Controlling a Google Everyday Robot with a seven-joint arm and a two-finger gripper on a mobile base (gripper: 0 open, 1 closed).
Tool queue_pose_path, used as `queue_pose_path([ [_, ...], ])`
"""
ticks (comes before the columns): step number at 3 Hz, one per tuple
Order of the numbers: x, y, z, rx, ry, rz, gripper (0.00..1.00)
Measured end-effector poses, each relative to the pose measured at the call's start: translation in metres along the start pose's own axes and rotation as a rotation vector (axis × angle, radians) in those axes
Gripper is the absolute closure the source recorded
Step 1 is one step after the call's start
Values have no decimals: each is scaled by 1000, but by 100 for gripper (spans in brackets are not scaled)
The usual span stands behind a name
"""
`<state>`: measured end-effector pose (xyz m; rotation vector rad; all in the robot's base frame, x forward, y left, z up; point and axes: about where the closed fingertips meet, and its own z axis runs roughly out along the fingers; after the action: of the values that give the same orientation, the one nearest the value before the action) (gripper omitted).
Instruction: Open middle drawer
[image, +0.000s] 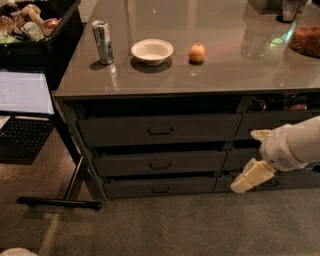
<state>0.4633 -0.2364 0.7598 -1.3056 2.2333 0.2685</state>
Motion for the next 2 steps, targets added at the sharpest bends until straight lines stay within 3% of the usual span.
queue_pose_path([
  [1, -2, -31, 72, 3, -156, 63, 0],
  [2, 13, -33, 100, -13, -166, 100, 0],
])
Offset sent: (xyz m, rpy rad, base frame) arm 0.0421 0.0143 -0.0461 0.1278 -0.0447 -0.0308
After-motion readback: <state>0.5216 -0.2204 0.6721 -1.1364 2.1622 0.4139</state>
